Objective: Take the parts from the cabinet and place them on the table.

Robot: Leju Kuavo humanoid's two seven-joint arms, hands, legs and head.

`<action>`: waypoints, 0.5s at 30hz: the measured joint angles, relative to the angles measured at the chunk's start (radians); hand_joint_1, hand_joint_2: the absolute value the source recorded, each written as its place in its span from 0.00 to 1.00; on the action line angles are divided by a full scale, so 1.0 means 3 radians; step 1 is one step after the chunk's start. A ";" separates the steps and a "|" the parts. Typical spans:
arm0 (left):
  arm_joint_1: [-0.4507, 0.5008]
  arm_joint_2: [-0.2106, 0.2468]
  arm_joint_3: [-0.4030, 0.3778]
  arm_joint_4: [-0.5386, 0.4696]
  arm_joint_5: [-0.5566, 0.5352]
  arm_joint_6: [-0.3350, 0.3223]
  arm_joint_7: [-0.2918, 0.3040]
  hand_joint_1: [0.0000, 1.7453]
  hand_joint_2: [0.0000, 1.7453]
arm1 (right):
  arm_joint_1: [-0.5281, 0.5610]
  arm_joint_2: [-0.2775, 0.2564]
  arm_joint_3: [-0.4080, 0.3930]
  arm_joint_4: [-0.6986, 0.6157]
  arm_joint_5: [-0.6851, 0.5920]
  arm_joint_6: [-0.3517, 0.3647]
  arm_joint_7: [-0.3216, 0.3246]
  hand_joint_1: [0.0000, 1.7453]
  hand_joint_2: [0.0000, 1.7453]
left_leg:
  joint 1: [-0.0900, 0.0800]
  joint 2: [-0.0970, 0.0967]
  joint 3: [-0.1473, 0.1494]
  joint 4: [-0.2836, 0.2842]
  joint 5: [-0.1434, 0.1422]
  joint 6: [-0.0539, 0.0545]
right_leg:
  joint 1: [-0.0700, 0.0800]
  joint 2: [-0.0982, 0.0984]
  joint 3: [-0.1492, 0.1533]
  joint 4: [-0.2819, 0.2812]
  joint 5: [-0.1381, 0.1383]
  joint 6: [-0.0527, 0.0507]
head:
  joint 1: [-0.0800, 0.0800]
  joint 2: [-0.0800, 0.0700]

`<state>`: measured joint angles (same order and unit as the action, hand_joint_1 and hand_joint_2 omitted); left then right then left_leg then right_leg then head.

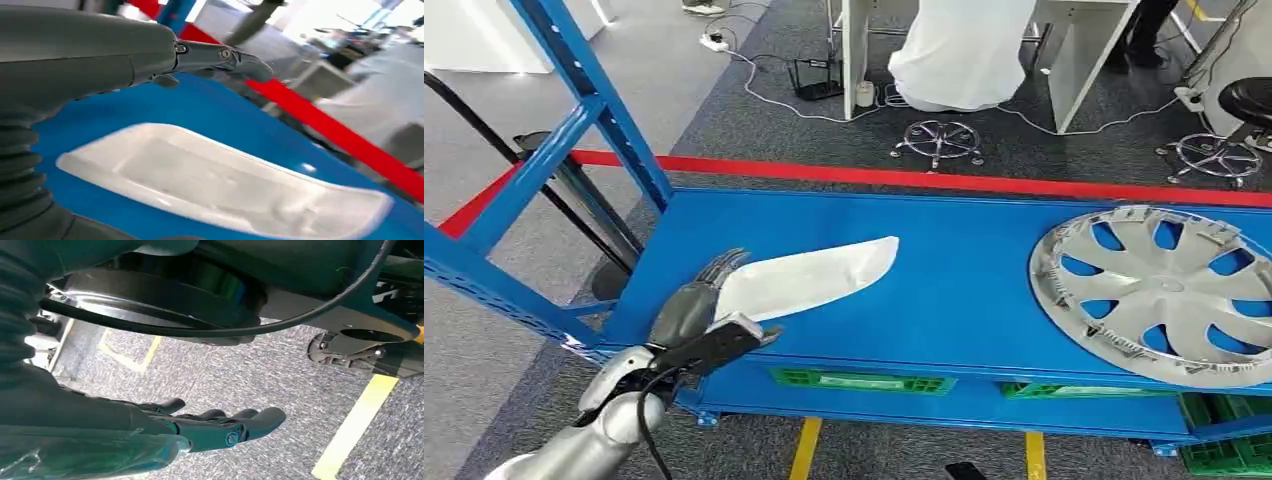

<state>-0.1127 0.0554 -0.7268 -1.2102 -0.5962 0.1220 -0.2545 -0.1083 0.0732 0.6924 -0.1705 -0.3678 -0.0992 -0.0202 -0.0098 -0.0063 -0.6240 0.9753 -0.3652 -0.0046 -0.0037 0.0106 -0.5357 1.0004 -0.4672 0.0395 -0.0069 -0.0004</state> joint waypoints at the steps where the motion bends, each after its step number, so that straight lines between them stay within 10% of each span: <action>1: -0.0013 -0.0026 0.0028 0.0051 -0.0013 0.0019 0.0037 0.00 1.00 | -0.0003 0.0000 0.0000 0.0000 0.0009 0.0002 0.0006 0.00 1.00 | 0.0000 0.0000 -0.0001 0.0000 0.0000 0.0000 | 0.0000 0.0000 0.0001 0.0000 0.0001 0.0002 | -0.0001 0.0000; 15: -0.0326 -0.0260 0.0182 0.0720 -0.0035 -0.0300 0.0005 0.00 1.00 | -0.0046 0.0000 0.0028 0.0000 0.0090 0.0055 0.0079 0.00 1.00 | -0.0002 0.0000 -0.0014 0.0003 0.0011 0.0007 | -0.0002 0.0001 -0.0009 -0.0001 0.0013 0.0005 | 0.0000 0.0000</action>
<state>-0.2104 -0.0225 -0.6722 -0.9941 -0.6065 0.0320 -0.2529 -0.1220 0.0732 0.7008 -0.1705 -0.3406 -0.0828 0.0034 -0.0104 -0.0063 -0.6283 0.9762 -0.3618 -0.0026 -0.0044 0.0108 -0.5384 1.0003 -0.4633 0.0411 -0.0069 -0.0004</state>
